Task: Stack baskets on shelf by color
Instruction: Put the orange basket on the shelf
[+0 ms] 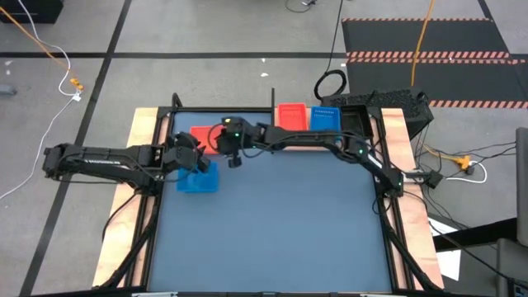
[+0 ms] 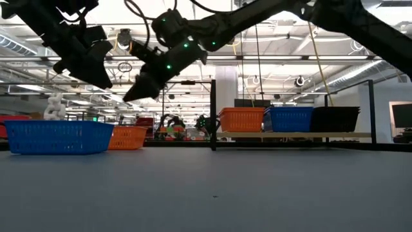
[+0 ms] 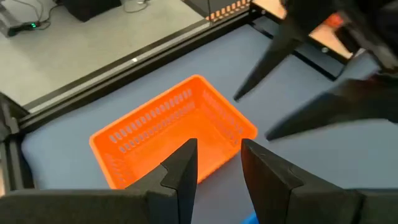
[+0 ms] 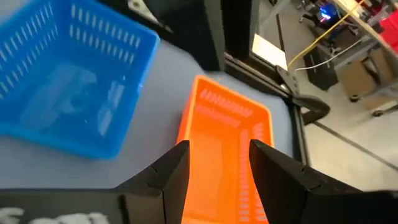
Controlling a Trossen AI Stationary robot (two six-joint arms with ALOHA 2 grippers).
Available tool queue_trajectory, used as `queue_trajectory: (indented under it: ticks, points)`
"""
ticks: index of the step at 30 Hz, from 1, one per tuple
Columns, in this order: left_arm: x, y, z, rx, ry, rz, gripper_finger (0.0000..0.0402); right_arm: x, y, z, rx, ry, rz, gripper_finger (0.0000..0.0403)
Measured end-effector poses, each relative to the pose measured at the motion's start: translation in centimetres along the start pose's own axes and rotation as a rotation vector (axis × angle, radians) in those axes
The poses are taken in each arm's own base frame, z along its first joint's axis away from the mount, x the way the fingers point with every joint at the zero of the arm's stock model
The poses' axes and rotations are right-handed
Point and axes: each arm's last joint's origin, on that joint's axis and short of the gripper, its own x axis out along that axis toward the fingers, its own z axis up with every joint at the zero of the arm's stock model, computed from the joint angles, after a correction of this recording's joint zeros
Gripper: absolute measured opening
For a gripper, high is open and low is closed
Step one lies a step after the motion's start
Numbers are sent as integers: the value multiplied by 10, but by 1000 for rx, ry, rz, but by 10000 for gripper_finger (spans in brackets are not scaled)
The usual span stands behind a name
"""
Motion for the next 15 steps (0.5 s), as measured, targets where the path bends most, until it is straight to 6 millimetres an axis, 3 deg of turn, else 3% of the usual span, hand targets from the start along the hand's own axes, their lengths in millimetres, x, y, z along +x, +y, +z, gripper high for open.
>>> queue_trajectory:
  ticks: [4, 8, 15]
  points:
    - [3, 3, 2, -2, -1, 22, 127, 14, -2, -2, 28, 23, -24, 162]
    - [5, 6, 4, -16, -4, 42, 127, 27, -8, -24, 55, 102, -20, 162]
    - [8, 10, 8, -31, -18, 66, 127, 26, -17, -48, 186, 184, 82, 148]
